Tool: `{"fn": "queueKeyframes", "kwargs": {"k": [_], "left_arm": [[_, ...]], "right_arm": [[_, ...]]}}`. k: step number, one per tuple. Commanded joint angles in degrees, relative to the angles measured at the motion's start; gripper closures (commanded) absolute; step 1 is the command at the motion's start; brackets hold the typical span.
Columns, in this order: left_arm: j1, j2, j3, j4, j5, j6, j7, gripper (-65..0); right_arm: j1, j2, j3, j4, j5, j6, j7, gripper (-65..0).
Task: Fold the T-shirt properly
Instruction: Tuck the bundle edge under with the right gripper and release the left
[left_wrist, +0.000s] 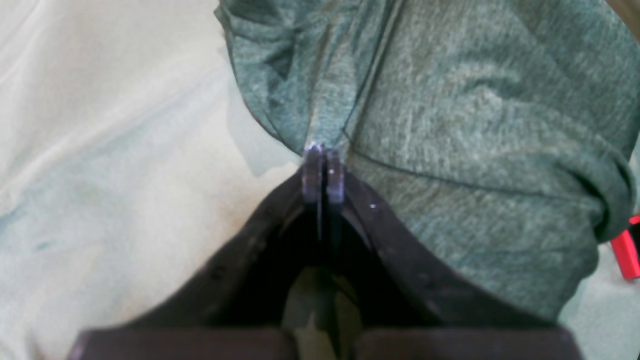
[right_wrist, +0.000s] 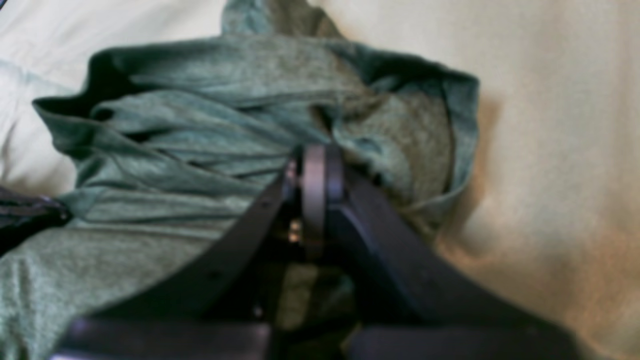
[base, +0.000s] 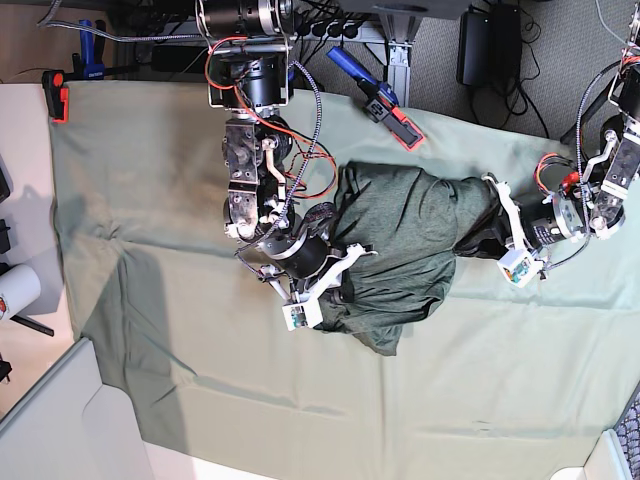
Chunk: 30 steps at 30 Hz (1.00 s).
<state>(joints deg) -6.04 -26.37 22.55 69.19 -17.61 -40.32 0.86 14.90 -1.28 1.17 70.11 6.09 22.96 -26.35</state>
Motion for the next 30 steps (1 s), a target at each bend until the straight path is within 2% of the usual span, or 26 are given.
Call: {"fn": "queueKeyframes", "kwargs": {"k": [1,9,16,20,25,30], "left_arm": [[-0.9,-0.8,-0.4,0.4,-0.2,0.3,0.2,0.0],[-0.7,-3.1,-2.1,3.0,-2.9,0.3,0.7,0.0],[-0.4,-3.5,-7.5,8.9,-9.9,0.3,9.4,0.0],[0.4,-5.1,-7.7,11.9,-10.9,0.3,9.9,0.0],[5.0,-8.2,-9.4,18.4,-10.9,0.3,10.2,0.0],[13.0,-9.8,-17.2,24.9,-11.1,0.3,10.8,0.0]], "right_arm": [[0.8,0.5,0.3,0.4,-0.2,-0.7,-0.2,0.0],[0.8,-1.0,0.2,3.6,4.5,-0.5,-0.6,0.0],[0.8,-1.7,0.2,10.8,7.0,-0.2,-3.5,0.0],[0.8,-1.7,0.2,14.6,7.0,-0.2,-5.6,0.0],[0.1,-1.5,0.2,18.7,7.0,-0.2,-7.6,0.0],[-3.1,-1.4,0.3,22.8,7.0,-0.2,-7.5,0.0]]}}
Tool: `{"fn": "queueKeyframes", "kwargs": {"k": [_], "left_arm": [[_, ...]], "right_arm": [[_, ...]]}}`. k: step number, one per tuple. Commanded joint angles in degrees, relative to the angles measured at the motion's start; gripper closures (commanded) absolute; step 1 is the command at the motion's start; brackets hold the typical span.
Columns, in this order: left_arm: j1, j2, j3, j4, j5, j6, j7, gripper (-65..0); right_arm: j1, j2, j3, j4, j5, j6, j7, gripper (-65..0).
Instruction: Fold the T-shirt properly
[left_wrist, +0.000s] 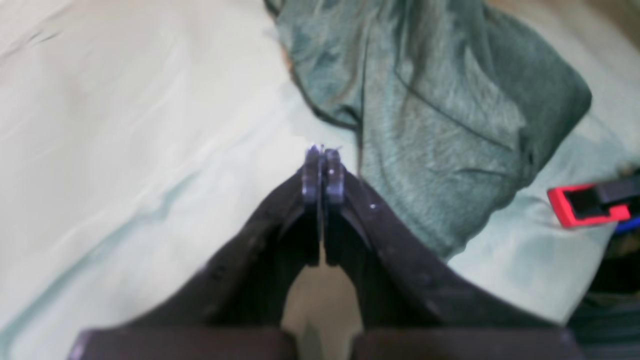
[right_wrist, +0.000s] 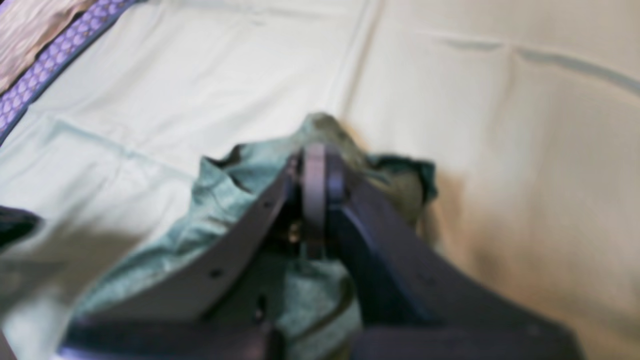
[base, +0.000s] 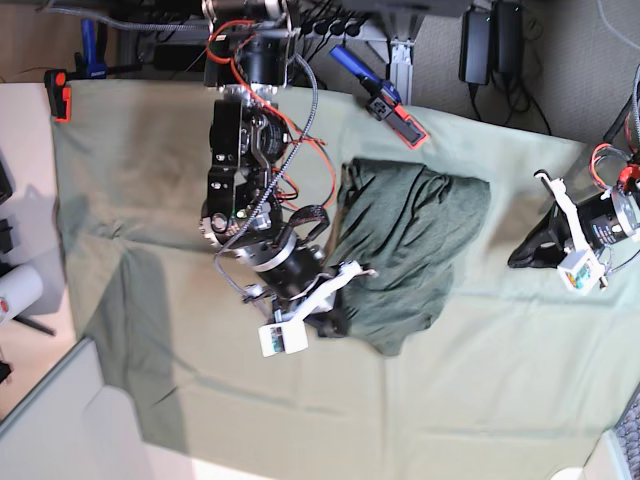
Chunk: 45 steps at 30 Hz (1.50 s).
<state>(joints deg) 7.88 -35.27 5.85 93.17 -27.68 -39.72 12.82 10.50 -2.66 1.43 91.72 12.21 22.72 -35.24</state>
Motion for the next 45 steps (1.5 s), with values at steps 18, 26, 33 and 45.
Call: {"fn": "queueKeyframes", "kwargs": {"k": [18,26,33,45], "left_arm": [[8.2,-0.9,-7.5,3.2,-5.8,-0.3,0.6,0.0],[8.2,-0.9,-7.5,3.2,-5.8,-0.3,0.8,0.0],[8.2,-0.9,-7.5,3.2,-5.8,-0.3,1.7,0.0],[18.0,-0.9,-18.2,9.9,-7.5,-0.3,2.9,0.0]], "right_arm": [[0.3,0.0,-0.1,1.5,0.7,0.1,0.7,-28.5],[0.3,-0.1,-0.1,1.3,1.0,0.1,0.7,-44.3],[0.3,-0.1,-0.1,1.6,3.8,0.1,-0.5,-44.2],[-4.3,1.0,0.0,10.7,4.7,0.1,-4.9,-44.1]]}}
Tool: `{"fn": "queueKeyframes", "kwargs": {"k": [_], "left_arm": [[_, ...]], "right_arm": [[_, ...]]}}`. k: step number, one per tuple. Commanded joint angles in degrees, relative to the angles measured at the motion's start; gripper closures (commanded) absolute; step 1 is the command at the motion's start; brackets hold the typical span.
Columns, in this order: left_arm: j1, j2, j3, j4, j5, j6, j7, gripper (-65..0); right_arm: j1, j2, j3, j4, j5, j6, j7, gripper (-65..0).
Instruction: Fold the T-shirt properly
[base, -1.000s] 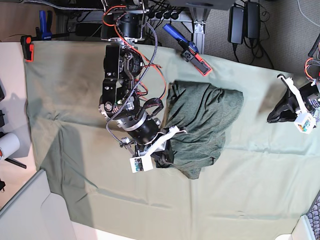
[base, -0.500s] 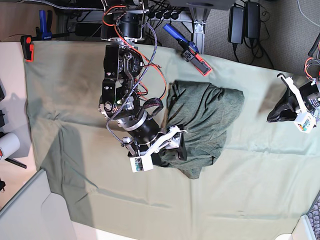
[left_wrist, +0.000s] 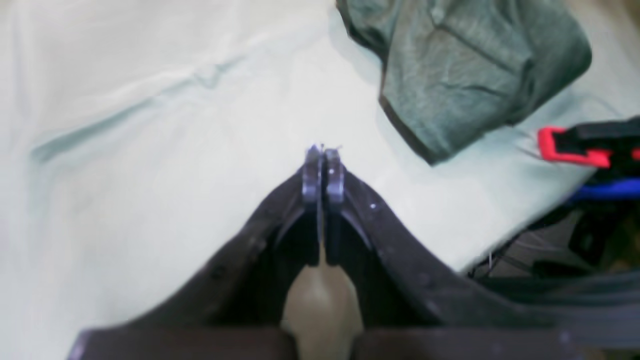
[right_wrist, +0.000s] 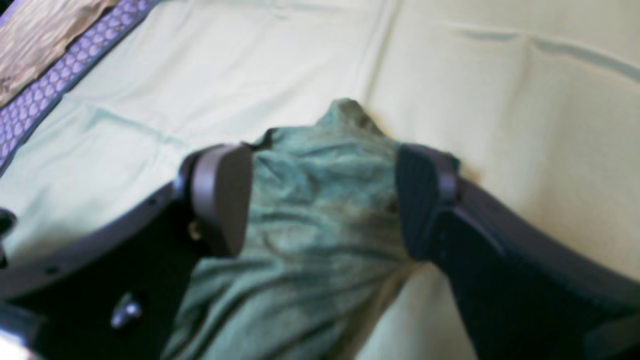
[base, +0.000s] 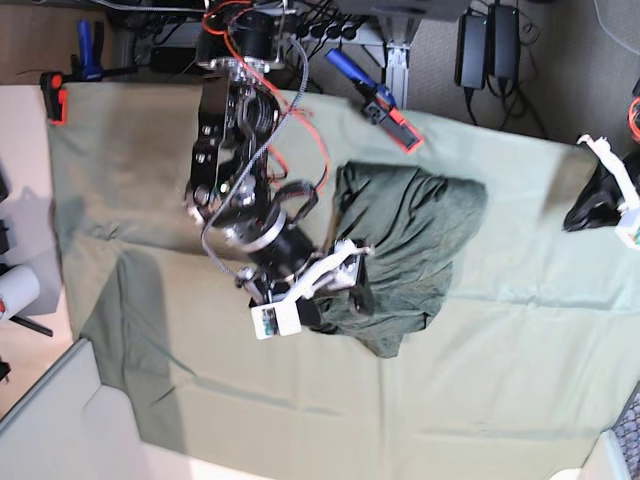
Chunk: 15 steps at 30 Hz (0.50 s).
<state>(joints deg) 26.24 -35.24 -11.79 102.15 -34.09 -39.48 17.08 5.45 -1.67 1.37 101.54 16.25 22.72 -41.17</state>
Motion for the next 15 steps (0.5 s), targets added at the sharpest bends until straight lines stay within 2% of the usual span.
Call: {"fn": "queueKeyframes", "kwargs": {"k": [1,9,15], "left_arm": [[1.4,-0.9,-1.8,2.4,-1.2,-0.5,-1.4,0.0],[11.1,0.3,-10.0,7.2,-3.0,-0.5,-0.7,0.0],[16.9,2.7,-13.4,7.2,-3.4,-0.5,-0.1,0.0]], "right_arm": [[-0.6,0.4,0.0,2.0,0.5,0.1,1.0,-44.1],[-12.1,3.8,1.6,8.5,0.0,0.1,0.6,-44.1],[-21.5,6.6,7.3,13.8,0.9,0.0,0.6,-44.1]]}}
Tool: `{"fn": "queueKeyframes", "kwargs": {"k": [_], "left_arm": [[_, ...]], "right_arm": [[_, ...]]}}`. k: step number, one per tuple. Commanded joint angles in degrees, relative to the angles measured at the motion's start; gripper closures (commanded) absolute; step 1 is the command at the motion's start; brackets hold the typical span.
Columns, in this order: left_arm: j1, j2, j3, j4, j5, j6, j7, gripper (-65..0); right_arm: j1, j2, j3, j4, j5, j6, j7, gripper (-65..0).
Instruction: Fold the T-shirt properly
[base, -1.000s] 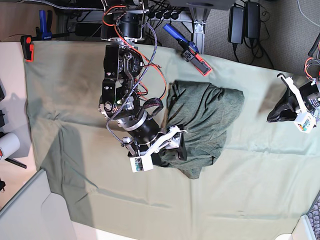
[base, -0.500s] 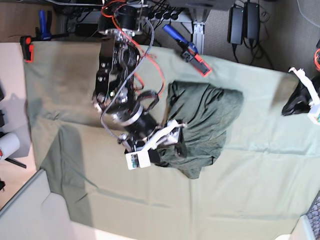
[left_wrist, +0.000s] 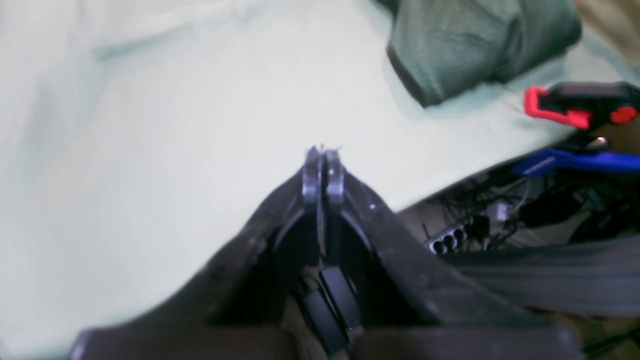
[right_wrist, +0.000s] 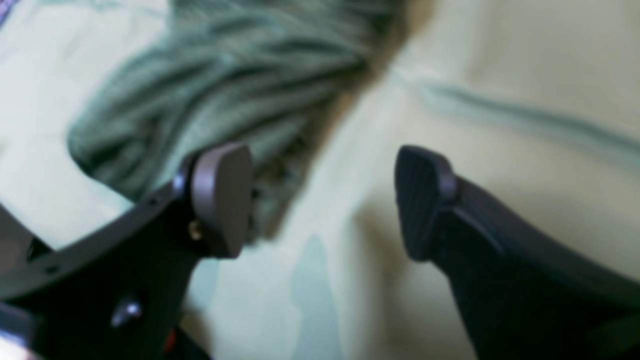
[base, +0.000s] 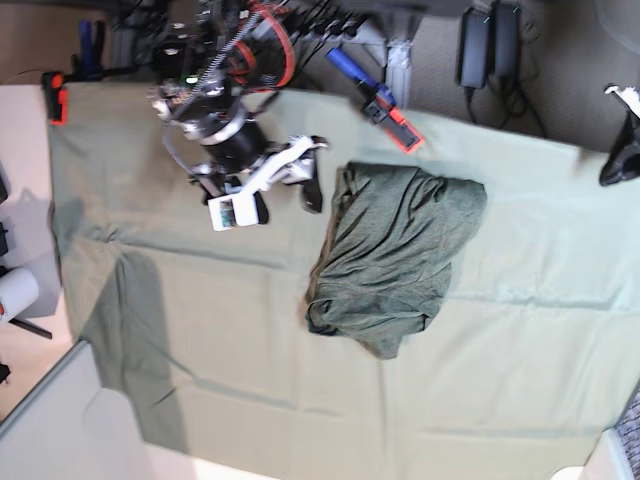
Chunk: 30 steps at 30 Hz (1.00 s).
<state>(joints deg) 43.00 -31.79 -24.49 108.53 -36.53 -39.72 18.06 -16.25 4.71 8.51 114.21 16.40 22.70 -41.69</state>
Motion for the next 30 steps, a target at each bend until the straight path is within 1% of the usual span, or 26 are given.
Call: {"fn": "queueKeyframes", "kwargs": {"k": [1,3,4,5,6,7,10,11,15,20,21,23,25,28,30], "left_arm": [[1.2,-0.3,-0.8,0.8,-0.9,-0.3,-1.0,0.0],[3.4,0.3,-0.8,0.8,-0.9,-0.3,-0.8,0.0],[4.4,0.6,-0.8,0.8,-0.9,-0.3,-0.5,0.0],[5.4,1.0,-0.8,0.8,-0.9,-0.3,-0.1,0.0],[6.2,1.6,-0.8,0.8,-0.9,-0.3,0.3,0.0],[7.0,2.0,-0.8,0.8,-0.9,-0.3,0.9,0.0],[9.1,3.4,-0.8,0.8,-0.3,-0.3,1.9,0.0],[9.7,3.8,-0.8,0.8,0.5,-0.3,1.9,0.0],[11.4,5.2,-0.7,-0.4,2.7,-0.3,1.9,0.0],[11.1,5.4,-0.1,-8.0,5.9,-0.3,2.4,0.0],[10.8,5.4,0.3,-10.0,6.1,0.3,2.4,0.0],[9.5,5.4,1.7,-14.4,7.1,2.7,3.5,0.0],[7.8,5.4,4.2,-19.2,9.9,5.7,5.2,0.0],[4.5,5.4,9.6,-27.1,15.8,13.7,6.3,0.0],[1.4,5.4,13.8,-32.4,19.9,17.9,6.2,0.0]], "right_arm": [[-1.6,0.9,1.3,1.8,1.3,0.0,1.1,-44.0],[-4.9,2.1,3.5,2.7,2.6,0.0,1.1,-43.5],[-6.6,2.4,4.8,3.0,3.3,0.0,1.1,-41.6],[-8.3,2.7,6.1,3.1,3.8,0.0,1.1,-37.9],[-10.0,3.0,7.4,3.1,4.5,0.0,1.1,-32.4],[-11.7,3.1,8.8,3.1,5.2,0.0,1.1,-25.7],[-16.6,3.1,13.4,3.1,7.8,0.0,0.7,-1.7],[-18.1,3.1,15.0,3.1,8.9,0.0,0.6,0.0],[-23.7,3.1,19.7,3.1,11.9,0.0,0.7,0.0],[-30.2,3.1,20.2,2.2,12.1,0.0,0.7,0.0],[-30.9,3.1,20.2,1.5,12.1,0.0,0.7,0.0],[-31.4,3.1,20.2,-1.0,12.1,0.0,0.8,0.0],[-31.4,3.1,20.2,-5.3,12.1,0.0,1.7,0.0],[-29.7,3.6,19.6,-15.0,11.6,-0.1,5.0,0.0],[-26.3,5.4,17.8,-23.4,9.3,-0.4,7.3,0.0]]}}
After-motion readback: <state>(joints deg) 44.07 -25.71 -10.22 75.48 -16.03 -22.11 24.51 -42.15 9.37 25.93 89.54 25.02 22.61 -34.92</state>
